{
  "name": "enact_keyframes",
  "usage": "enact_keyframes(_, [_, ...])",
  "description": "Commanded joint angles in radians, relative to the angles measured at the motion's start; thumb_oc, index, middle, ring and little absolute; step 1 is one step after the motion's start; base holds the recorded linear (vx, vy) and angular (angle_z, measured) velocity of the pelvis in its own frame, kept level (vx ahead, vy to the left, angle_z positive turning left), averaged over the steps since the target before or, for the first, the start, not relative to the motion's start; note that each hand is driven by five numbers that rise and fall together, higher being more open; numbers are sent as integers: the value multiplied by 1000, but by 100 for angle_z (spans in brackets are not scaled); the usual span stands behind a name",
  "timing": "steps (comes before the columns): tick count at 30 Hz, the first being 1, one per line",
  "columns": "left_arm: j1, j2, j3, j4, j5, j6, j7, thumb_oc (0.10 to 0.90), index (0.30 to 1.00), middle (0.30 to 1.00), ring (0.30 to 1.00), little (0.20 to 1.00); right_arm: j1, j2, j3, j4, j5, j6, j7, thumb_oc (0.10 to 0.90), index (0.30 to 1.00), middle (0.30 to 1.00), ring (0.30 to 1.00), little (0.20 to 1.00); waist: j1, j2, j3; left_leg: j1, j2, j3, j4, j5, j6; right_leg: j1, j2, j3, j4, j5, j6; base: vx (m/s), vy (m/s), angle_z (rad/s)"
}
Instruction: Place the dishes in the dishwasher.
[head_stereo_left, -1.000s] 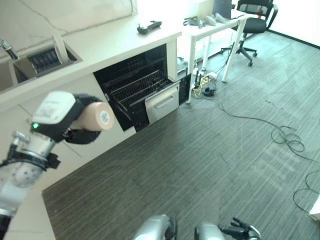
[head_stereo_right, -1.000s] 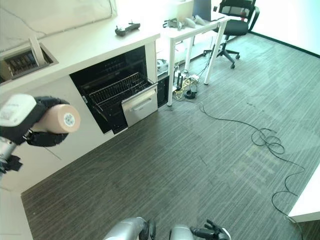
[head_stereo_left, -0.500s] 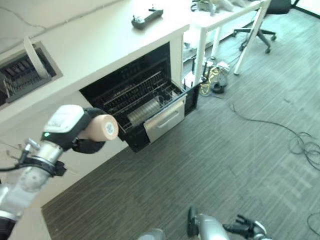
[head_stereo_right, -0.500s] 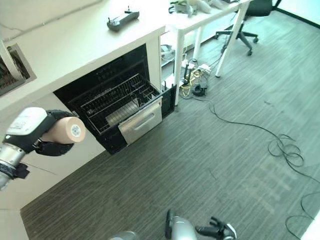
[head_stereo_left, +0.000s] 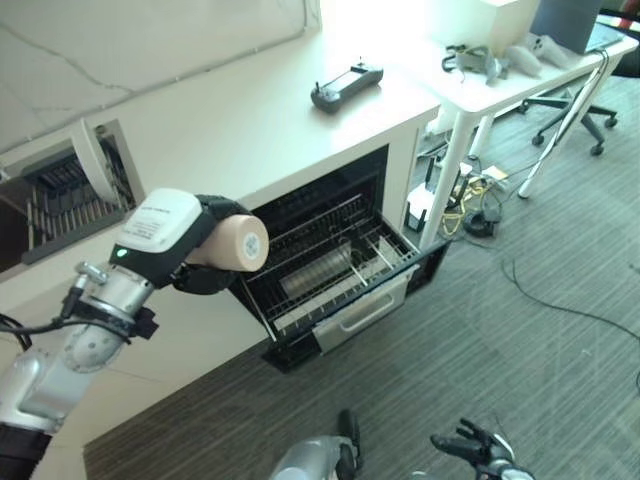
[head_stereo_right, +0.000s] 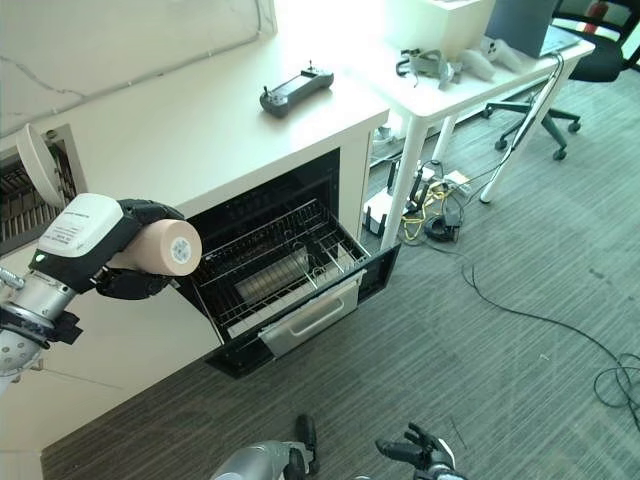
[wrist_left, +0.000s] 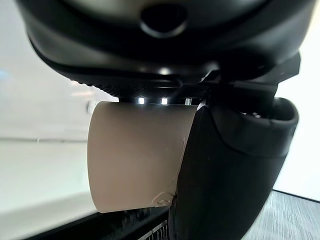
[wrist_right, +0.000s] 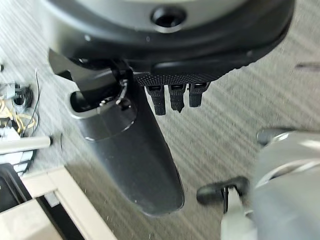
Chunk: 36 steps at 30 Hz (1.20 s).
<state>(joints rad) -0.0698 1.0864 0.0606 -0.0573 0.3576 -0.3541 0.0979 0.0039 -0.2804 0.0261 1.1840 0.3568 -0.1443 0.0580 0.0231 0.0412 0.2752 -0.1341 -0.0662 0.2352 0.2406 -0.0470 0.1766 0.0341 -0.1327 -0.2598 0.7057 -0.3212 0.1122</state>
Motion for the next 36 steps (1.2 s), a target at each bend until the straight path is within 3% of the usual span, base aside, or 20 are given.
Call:
enact_keyframes(1, [-128, 51, 134, -5, -77, -13, 89, 400, 300, 300, 300, 300, 10, -67, -16, -68, 36, -46, -15, 800, 900, 900, 900, 900, -13, 102, -12, 83, 33, -66, 59, -235, -77, -91, 19, -25, -267, 101, -10, 38, -127, 72])
enact_keyframes(3, [-157, 82, 124, 3, -93, -10, 87, 400, 300, 300, 300, 300, 1, -66, -21, -65, 49, -51, -13, 800, 900, 900, 900, 900, -19, 104, -9, 88, 54, -66, 59, -232, -76, -90, -8, -11, -383, 179, 3, -1, -171, 66])
enact_keyframes(7, [-198, 154, 122, 40, -164, -27, 47, 400, 300, 300, 300, 300, -12, -75, -38, -33, 23, -80, 2, 800, 900, 900, 900, 900, -2, 52, -41, 113, 37, -117, 59, -261, -70, -111, -85, 131, -406, 182, 50, 162, -345, 54])
enact_keyframes(11, [-208, 213, 145, 36, -234, -16, 21, 400, 300, 300, 300, 300, -7, -81, -22, -56, -7, -86, 10, 800, 900, 900, 900, 900, 10, 15, -48, 120, 55, -177, 59, -278, -85, -154, -114, 240, -406, 200, 85, 195, -511, 46])
enact_keyframes(13, [-199, 237, 166, 41, -264, -11, 17, 400, 300, 300, 300, 300, -8, -83, -14, -64, -25, -88, 26, 800, 900, 900, 900, 900, 16, 6, -47, 128, 80, -199, 59, -283, -100, -160, -116, 250, -406, 199, 94, 227, -599, 67])
enact_keyframes(16, [-130, 227, 241, 36, -284, -2, 8, 400, 300, 300, 300, 300, -9, -95, 20, -91, -78, -80, 49, 800, 900, 900, 900, 900, 29, -4, -48, 142, 147, -195, 59, -272, -143, -133, -105, 185, -406, 158, 75, 236, -666, 39])
enact_keyframes(18, [-50, 187, 307, -27, -280, 34, 10, 400, 300, 300, 300, 300, -23, -116, 52, -119, -62, -74, 29, 800, 900, 900, 900, 900, 27, 3, -50, 110, 247, -188, 59, -206, -194, -118, -64, 97, -406, 112, 12, 188, -850, 20])
enact_keyframes(19, [-56, 170, 314, -50, -288, 18, -20, 400, 300, 300, 300, 300, -20, -125, 49, -110, -33, -79, 15, 800, 900, 900, 900, 900, 14, 7, -46, 72, 291, -152, 59, -150, -215, -105, -41, 57, -406, 89, -21, 184, -772, 42])
enact_keyframes(22, [-113, 134, 265, -62, -278, -18, -26, 400, 300, 300, 300, 300, -2, -131, 32, -97, 14, -84, 13, 800, 900, 900, 900, 900, -22, 13, -39, 66, 326, -22, 59, -116, -241, -70, -37, -21, -406, 55, -45, 82, -396, 121])
enact_keyframes(23, [-150, 116, 230, -54, -265, -26, -28, 400, 300, 300, 300, 300, 4, -132, 25, -99, 29, -79, 13, 800, 900, 900, 900, 900, -28, 12, -35, 73, 299, 15, 59, -112, -237, -63, -45, -45, -406, 55, -48, 58, -258, 151])
enact_keyframes(25, [-173, 74, 203, -61, -229, -27, -33, 400, 300, 300, 300, 300, 7, -124, 4, -93, 92, -45, 9, 800, 900, 900, 900, 900, -7, 22, -26, 72, 126, 20, 59, -169, -196, -53, -43, -52, -406, 62, -38, 83, -125, 88])
enact_keyframes(26, [-173, 74, 203, -61, -229, -27, -33, 400, 300, 300, 300, 300, 7, -124, 4, -93, 92, -45, 9, 800, 900, 900, 900, 900, -7, 22, -26, 72, 126, 20, 59, -169, -196, -53, -43, -52, -406, 62, -38, 99, -16, 37])
enact_keyframes(27, [-138, 22, 212, -82, -177, -48, -26, 400, 300, 300, 300, 300, 8, -106, -12, -81, 108, -28, -13, 800, 900, 900, 900, 900, -3, 31, -32, 73, 53, 75, 59, -200, -161, -44, -27, -59, -406, 57, -33, 85, 18, -1])
enact_keyframes(28, [-116, -2, 214, -86, -150, -67, -11, 400, 300, 300, 300, 300, 7, -94, -19, -74, 97, -26, -25, 800, 900, 900, 900, 900, -2, 37, -37, 77, 44, 75, 59, -208, -149, -44, -12, -57, -406, 54, -34, 141, 50, -29])
enact_keyframes(30, [-42, -36, 229, -97, -99, -85, 31, 400, 300, 300, 300, 300, 2, -78, -24, -69, 81, -10, -54, 800, 900, 900, 900, 900, 15, 62, -44, 82, 20, -39, 59, -222, -132, -40, 44, -24, -406, 50, -41, 151, 83, -25])
enact_keyframes(32, [-21, -50, 231, -103, -63, -83, 53, 400, 300, 300, 300, 300, 4, -71, -34, -73, 66, -6, -55, 800, 900, 900, 900, 900, 14, 70, -48, 86, 34, -50, 59, -237, -127, -23, 66, -42, -406, 42, -43, 115, 65, -62])
enact_keyframes(33, [-17, -52, 232, -111, -40, -69, 60, 400, 300, 300, 300, 300, 13, -66, -39, -84, 44, -10, -48, 800, 900, 900, 900, 900, 8, 80, -49, 90, 40, -69, 59, -251, -117, -5, 87, -49, -406, 89, -31, 104, 87, -42])
enact_keyframes(34, [-21, -49, 227, -113, -27, -54, 65, 400, 300, 300, 300, 300, 20, -60, -41, -98, 21, -11, -47, 800, 900, 900, 900, 900, -4, 84, -42, 97, 42, -76, 59, -261, -101, -35, 80, -40, -315, 115, -12, -18, 69, -5])
enact_keyframes(35, [-42, -27, 212, -100, -33, -36, 74, 400, 300, 300, 300, 300, 31, -56, -40, -112, 6, -14, -43, 800, 900, 900, 900, 900, -24, 87, -25, 88, 40, -92, 59, -252, -76, -128, 56, -12, -142, 158, 1, -71, 28, -9])
enact_keyframes(36, [-49, -22, 206, -95, -34, -34, 76, 400, 300, 300, 300, 300, 33, -55, -39, -113, 8, -15, -42, 800, 900, 900, 900, 900, -26, 84, -24, 86, 36, -99, 59, -253, -72, -145, 50, 2, -114, 159, 4, -43, -152, 29])
